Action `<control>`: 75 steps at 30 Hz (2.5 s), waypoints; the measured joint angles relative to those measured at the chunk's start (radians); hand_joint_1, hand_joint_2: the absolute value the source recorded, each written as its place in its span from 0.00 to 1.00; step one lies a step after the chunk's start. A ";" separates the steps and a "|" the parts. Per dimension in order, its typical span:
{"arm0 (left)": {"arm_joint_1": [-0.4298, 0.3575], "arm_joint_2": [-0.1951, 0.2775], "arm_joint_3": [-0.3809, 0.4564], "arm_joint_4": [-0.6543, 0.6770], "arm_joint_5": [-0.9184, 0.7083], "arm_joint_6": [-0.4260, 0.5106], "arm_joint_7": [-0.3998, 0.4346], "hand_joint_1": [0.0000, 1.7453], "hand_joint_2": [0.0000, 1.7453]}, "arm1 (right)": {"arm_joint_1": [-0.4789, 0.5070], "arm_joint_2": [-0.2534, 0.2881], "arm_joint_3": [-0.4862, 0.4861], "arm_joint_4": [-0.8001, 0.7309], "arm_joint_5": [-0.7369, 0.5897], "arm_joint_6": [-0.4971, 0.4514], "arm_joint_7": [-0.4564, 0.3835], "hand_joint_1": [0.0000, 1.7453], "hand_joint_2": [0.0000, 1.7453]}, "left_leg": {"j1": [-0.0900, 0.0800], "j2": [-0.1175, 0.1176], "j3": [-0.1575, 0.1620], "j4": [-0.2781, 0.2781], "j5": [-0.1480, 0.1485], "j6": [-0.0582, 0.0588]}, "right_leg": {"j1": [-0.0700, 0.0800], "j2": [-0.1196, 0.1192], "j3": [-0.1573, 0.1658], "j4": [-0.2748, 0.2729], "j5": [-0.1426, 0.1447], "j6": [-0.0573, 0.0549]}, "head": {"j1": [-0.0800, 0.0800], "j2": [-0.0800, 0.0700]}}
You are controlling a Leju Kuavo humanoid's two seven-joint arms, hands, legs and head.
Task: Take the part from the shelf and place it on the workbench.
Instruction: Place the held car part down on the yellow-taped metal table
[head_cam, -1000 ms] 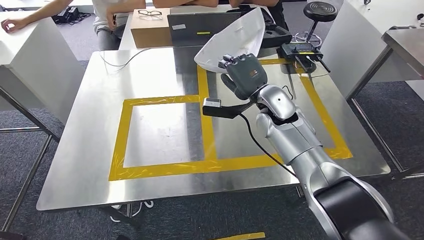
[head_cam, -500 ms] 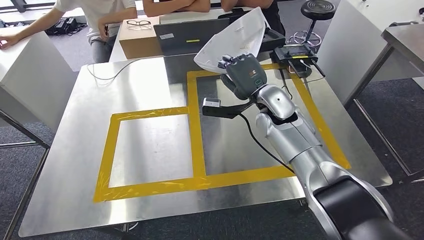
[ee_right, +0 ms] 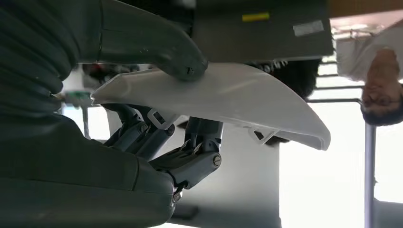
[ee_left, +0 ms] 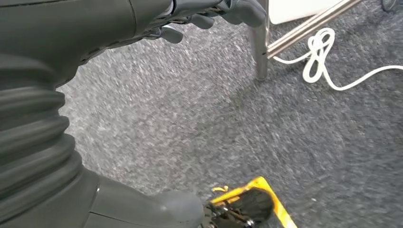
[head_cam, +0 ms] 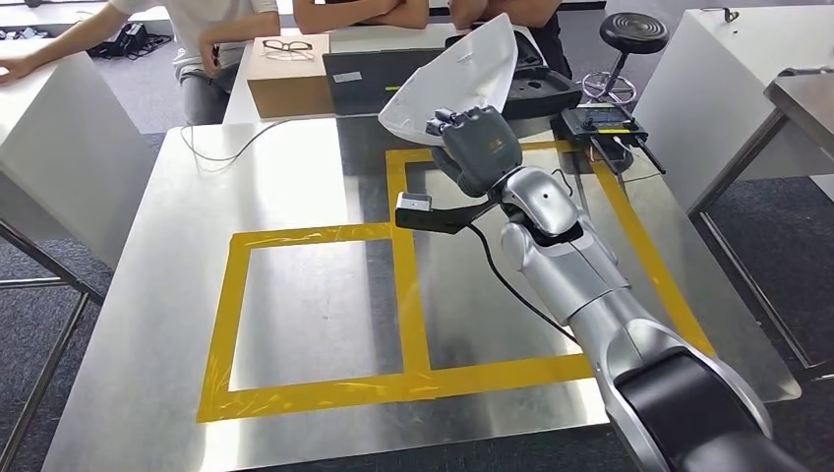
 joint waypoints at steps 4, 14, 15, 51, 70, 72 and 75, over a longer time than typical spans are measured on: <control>0.001 -0.027 0.011 0.000 0.029 0.016 -0.035 0.00 1.00 | 0.168 -0.040 -0.023 0.125 -0.056 -0.073 0.020 1.00 1.00 | 0.000 -0.025 0.029 0.002 -0.020 -0.004 | 0.005 -0.007 0.084 -0.213 0.124 -0.016 | 0.005 0.000; -0.004 -0.040 0.027 0.000 0.028 0.028 -0.054 0.00 1.00 | 0.252 -0.056 -0.035 0.244 -0.070 -0.072 0.036 1.00 1.00 | -0.005 -0.004 0.042 -0.011 -0.035 -0.020 | 0.010 0.005 0.117 -0.308 0.159 -0.030 | 0.010 0.000; -0.005 -0.040 0.027 0.000 0.025 0.028 -0.057 0.00 1.00 | 0.253 -0.058 -0.036 0.247 -0.070 -0.071 0.038 1.00 1.00 | -0.005 -0.003 0.044 -0.013 -0.035 -0.023 | 0.010 0.005 0.117 -0.308 0.157 -0.031 | 0.010 0.000; -0.009 -0.040 0.027 0.000 0.026 0.068 -0.038 0.00 0.00 | 0.232 -0.072 -0.116 0.217 -0.089 -0.270 -0.055 0.00 0.00 | -0.006 -0.003 0.051 -0.014 -0.037 -0.029 | 0.006 0.005 0.126 -0.308 0.155 -0.031 | 0.010 0.000; -0.006 -0.041 0.049 0.000 0.059 0.076 -0.012 0.00 0.00 | 0.102 -0.070 -0.121 -0.103 -0.094 -0.268 -0.078 0.00 0.00 | -0.006 -0.003 0.051 -0.014 -0.036 -0.029 | 0.006 0.005 0.127 -0.308 0.156 -0.030 | 0.010 0.000; -0.006 -0.041 0.049 0.000 0.059 0.075 -0.011 0.00 0.00 | 0.102 -0.071 -0.121 -0.126 -0.094 -0.267 -0.077 0.00 0.00 | -0.006 -0.003 0.051 -0.014 -0.036 -0.029 | 0.006 0.005 0.127 -0.308 0.156 -0.030 | 0.010 0.000; -0.006 -0.041 0.049 0.000 0.059 0.074 -0.003 0.00 0.00 | 0.102 -0.072 -0.118 -0.170 -0.090 -0.249 -0.061 0.00 0.00 | -0.007 -0.003 0.051 -0.013 -0.037 -0.029 | 0.006 0.005 0.127 -0.309 0.156 -0.030 | 0.010 0.000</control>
